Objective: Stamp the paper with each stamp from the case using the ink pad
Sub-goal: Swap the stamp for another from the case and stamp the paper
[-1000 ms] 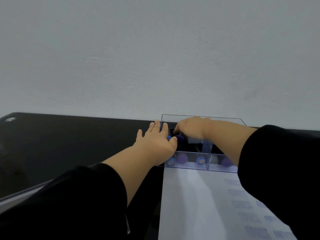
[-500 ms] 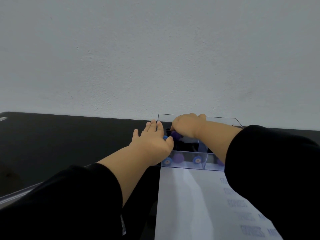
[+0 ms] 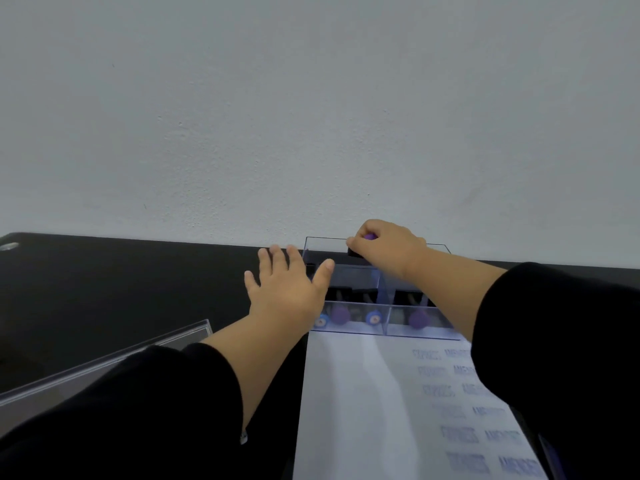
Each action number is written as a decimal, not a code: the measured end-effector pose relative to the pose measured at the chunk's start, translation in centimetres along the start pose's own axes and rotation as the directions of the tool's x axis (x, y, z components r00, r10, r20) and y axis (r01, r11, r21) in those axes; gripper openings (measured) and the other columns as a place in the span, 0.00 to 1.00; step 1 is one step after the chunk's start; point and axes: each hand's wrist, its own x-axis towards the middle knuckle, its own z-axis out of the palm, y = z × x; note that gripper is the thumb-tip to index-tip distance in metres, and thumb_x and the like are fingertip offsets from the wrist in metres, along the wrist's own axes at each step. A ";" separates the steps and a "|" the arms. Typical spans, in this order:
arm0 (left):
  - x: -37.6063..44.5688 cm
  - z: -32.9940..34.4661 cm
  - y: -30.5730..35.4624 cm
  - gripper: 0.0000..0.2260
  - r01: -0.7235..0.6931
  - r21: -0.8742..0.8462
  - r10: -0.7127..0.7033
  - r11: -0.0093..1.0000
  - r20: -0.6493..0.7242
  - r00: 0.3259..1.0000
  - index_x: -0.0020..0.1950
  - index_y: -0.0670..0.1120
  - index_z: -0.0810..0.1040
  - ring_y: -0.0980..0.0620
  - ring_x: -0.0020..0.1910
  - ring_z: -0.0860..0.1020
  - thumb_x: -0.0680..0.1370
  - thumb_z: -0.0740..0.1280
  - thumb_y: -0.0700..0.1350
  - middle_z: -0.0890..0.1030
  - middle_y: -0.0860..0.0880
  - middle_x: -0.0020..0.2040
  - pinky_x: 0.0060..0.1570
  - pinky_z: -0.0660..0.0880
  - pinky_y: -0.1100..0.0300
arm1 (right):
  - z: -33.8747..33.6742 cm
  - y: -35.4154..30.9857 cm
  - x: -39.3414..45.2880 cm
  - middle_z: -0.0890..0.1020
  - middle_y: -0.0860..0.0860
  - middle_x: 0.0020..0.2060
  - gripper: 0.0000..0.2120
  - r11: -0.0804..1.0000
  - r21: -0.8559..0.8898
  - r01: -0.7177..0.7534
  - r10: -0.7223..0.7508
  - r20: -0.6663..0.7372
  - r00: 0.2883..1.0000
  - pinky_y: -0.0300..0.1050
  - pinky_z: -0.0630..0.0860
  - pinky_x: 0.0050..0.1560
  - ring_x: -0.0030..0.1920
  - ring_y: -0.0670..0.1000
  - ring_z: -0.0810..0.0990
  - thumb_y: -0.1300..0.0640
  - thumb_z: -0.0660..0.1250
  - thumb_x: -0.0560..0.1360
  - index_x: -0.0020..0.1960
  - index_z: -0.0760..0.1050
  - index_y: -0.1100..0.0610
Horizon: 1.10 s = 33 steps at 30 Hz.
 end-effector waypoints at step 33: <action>-19.1 3.7 1.9 0.26 -0.310 0.205 0.184 0.928 0.470 0.863 0.78 0.47 0.39 0.46 0.76 0.38 0.82 0.46 0.43 0.35 0.46 0.77 0.74 0.41 0.52 | -7.8 4.5 -21.9 0.79 0.52 0.43 0.10 0.937 0.261 -0.233 0.266 -0.101 0.959 0.51 0.79 0.50 0.43 0.54 0.81 0.57 0.71 0.72 0.51 0.74 0.57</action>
